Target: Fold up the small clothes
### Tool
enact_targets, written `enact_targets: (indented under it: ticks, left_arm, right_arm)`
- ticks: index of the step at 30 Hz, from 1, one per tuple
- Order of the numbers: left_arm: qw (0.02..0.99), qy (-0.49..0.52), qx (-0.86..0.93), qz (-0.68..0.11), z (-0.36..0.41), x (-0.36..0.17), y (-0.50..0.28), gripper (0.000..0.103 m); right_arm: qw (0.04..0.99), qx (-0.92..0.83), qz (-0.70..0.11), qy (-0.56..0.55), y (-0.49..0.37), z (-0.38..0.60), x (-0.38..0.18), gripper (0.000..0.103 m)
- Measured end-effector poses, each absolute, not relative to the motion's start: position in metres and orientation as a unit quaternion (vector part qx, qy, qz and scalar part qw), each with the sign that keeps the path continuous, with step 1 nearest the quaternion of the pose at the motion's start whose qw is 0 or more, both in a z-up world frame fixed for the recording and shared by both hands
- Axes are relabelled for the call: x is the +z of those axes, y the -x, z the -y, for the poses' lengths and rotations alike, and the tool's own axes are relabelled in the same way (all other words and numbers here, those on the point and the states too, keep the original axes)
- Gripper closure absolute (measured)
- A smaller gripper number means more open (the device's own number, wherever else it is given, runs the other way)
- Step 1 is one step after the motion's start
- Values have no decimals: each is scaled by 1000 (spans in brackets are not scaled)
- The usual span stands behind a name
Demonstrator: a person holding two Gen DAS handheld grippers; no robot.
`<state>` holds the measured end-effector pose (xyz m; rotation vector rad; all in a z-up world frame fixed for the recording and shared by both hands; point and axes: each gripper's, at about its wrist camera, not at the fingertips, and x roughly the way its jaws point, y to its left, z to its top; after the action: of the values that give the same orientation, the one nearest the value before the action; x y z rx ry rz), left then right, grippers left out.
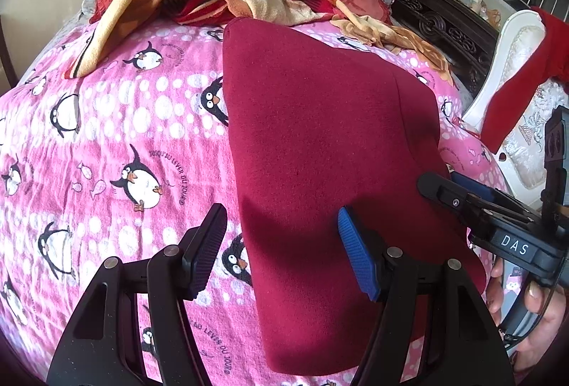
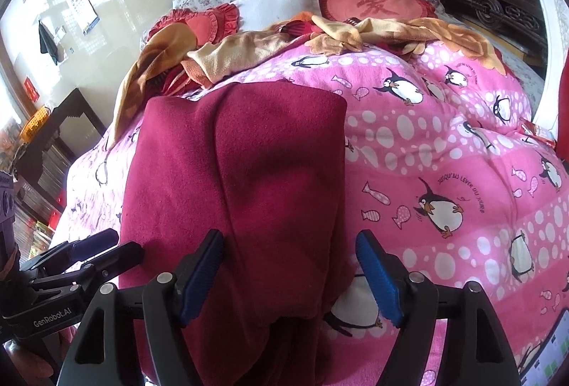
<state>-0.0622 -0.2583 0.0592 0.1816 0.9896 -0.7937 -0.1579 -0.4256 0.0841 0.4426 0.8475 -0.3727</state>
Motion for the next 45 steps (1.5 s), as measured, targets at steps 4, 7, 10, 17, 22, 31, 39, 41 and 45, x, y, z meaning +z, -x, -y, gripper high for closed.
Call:
enact_targets:
  ticks: [4, 7, 10, 17, 22, 31, 39, 41, 45]
  left_arm:
    - [798, -87, -380, -460, 264, 56, 59, 37]
    - [795, -82, -382, -463, 265, 54, 56, 33]
    - [792, -77, -386, -467, 266, 51, 52, 32]
    - [778, -67, -410, -471, 271, 47, 46, 31]
    - [766, -49, -425, -479, 274, 40, 39, 24]
    - [740, -13, -444, -505, 278, 29, 26, 22]
    - [738, -8, -457, -496, 266, 54, 34, 55]
    - [734, -12, -464, -496, 256, 67, 38, 57]
    - [727, -18, -456, -513, 219, 89, 44, 57]
  right_arm:
    - [872, -172, -401, -220, 156, 432, 81, 24]
    - [874, -162, -401, -219, 154, 436, 78, 22]
    - [876, -150, -400, -225, 152, 440, 75, 21]
    - [879, -121, -400, -228, 144, 446, 68, 19]
    - [877, -94, -396, -255, 138, 456, 61, 16]
    - [875, -50, -382, -294, 125, 462, 53, 26]
    - [871, -41, -362, -330, 134, 456, 68, 62]
    - [869, -38, -357, -340, 138, 449, 77, 63]
    - [862, -4, -347, -371, 145, 430, 99, 63]
